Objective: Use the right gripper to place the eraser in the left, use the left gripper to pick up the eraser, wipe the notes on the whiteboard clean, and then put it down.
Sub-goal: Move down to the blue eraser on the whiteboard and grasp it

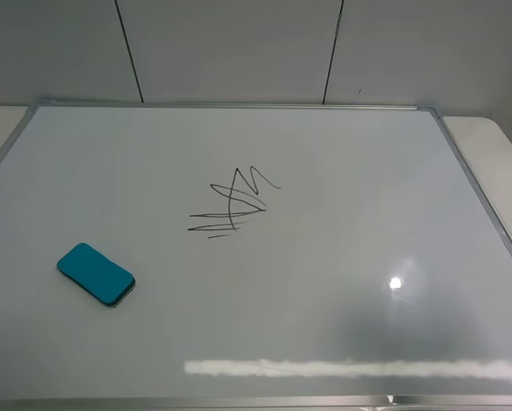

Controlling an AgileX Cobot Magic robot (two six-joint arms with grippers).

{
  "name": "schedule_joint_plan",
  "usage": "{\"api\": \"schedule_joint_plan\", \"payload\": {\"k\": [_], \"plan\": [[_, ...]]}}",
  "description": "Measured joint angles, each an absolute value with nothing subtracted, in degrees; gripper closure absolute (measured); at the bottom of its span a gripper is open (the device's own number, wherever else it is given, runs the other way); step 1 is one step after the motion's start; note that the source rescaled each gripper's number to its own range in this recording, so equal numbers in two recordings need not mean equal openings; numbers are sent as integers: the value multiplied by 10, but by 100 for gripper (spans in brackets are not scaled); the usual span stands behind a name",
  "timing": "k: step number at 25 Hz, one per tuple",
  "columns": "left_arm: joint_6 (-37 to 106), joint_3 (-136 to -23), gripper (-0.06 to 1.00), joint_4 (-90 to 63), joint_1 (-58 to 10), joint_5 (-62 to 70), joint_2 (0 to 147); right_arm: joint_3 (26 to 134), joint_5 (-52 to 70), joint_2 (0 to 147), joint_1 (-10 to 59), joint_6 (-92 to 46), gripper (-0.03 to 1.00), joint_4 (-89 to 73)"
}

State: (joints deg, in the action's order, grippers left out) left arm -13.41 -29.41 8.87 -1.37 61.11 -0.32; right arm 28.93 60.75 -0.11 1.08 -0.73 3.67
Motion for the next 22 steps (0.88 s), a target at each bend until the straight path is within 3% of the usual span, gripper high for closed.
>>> {"api": "schedule_joint_plan", "payload": {"k": [10,22], "plan": [[-123,-304,3,81,-14,628,30,289,607,-1,11,-7,-3,37],[-88,-408,3,34,-14,682,352,289,607,-1,11,-7,-3,37]]}}
